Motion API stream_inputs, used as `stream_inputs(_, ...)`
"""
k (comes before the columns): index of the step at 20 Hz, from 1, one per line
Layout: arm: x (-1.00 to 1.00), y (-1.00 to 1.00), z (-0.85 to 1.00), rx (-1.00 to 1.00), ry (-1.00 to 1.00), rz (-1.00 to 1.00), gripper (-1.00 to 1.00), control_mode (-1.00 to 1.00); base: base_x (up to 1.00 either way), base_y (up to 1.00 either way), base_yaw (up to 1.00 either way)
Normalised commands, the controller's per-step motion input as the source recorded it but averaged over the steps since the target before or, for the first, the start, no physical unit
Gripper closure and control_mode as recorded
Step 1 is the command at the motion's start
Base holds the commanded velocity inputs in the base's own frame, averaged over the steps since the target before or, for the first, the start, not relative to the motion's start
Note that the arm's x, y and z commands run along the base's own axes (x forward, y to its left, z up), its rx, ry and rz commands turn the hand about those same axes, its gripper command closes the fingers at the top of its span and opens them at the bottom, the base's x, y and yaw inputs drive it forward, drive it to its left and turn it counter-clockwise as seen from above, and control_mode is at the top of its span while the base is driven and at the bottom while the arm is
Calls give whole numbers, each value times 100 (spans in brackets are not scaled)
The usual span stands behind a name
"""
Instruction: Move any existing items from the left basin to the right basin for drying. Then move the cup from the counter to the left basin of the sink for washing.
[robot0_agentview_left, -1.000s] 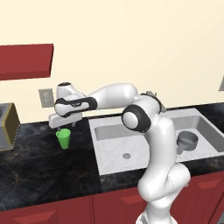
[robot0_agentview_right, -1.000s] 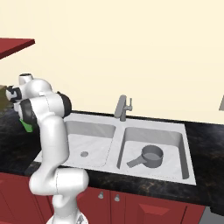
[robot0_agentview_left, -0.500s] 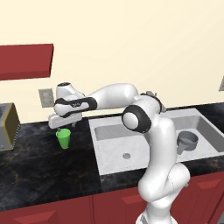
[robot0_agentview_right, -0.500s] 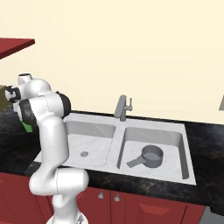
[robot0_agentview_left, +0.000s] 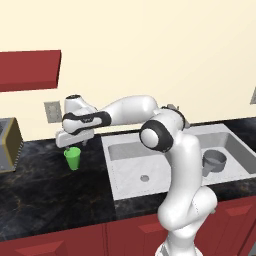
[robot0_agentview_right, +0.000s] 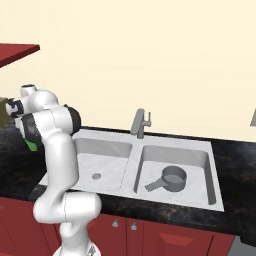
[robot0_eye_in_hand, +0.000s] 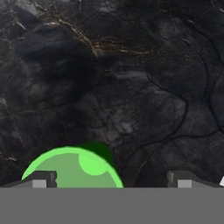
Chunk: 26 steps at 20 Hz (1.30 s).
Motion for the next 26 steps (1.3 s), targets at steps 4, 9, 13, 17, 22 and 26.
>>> stream_inputs(4,0,-3,-12,0,0,0,-100,-100,0,0,0)
stream_inputs(9,0,-1,-8,0,0,0,-100,-100,0,0,0)
stream_inputs(13,0,0,-9,0,0,0,-100,-100,0,0,0)
stream_inputs(17,0,0,-7,0,1,0,-100,-100,0,0,0)
stream_inputs(22,0,0,-10,0,0,0,-100,-100,0,0,0)
stream_inputs(26,-1,0,-17,0,0,0,100,-100,0,0,0)
